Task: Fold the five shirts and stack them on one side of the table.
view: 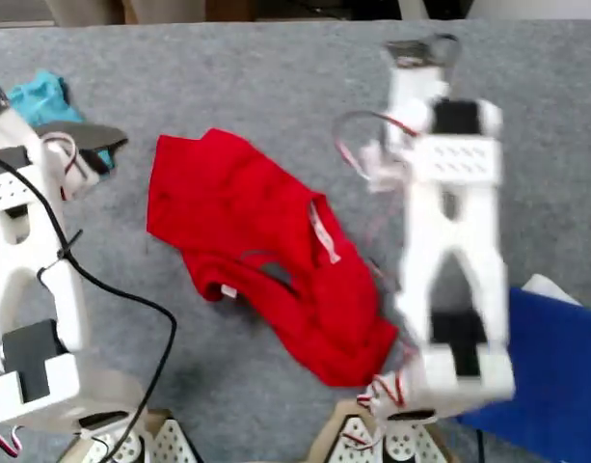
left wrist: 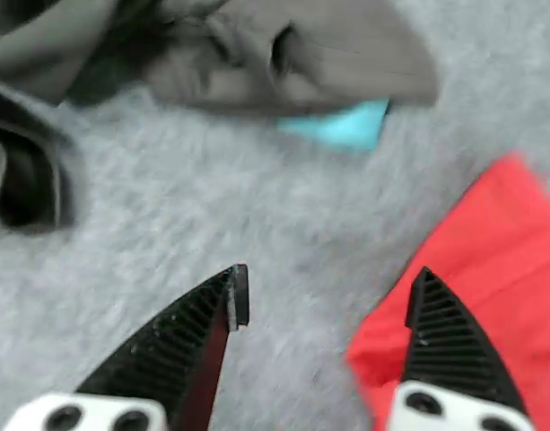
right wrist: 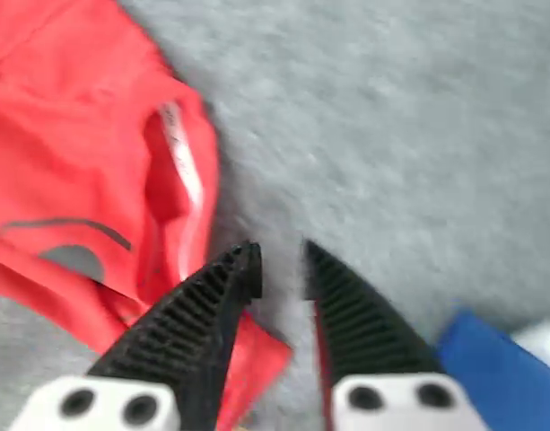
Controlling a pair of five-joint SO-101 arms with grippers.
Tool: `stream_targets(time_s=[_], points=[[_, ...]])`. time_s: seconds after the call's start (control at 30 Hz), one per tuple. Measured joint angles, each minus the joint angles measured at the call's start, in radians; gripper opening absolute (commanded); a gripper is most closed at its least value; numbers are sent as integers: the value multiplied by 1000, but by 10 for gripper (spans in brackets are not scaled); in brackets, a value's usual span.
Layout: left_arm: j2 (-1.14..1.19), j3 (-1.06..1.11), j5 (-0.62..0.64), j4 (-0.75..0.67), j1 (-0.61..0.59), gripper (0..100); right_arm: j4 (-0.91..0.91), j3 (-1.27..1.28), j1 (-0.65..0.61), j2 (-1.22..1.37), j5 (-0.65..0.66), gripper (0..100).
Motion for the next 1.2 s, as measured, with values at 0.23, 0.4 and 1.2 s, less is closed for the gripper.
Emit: stream_targets(time_s=[0.23, 0.4, 1.2], points=[[-212, 292, -77, -41, -3, 264, 114, -634, -236, 559, -80, 142], [-410, 505, -77, -123, -3, 265, 123, -994, -310, 896, -157, 144], [-532, 700, -83, -98, -6, 265, 123, -1178, -153, 1197, -166, 4]])
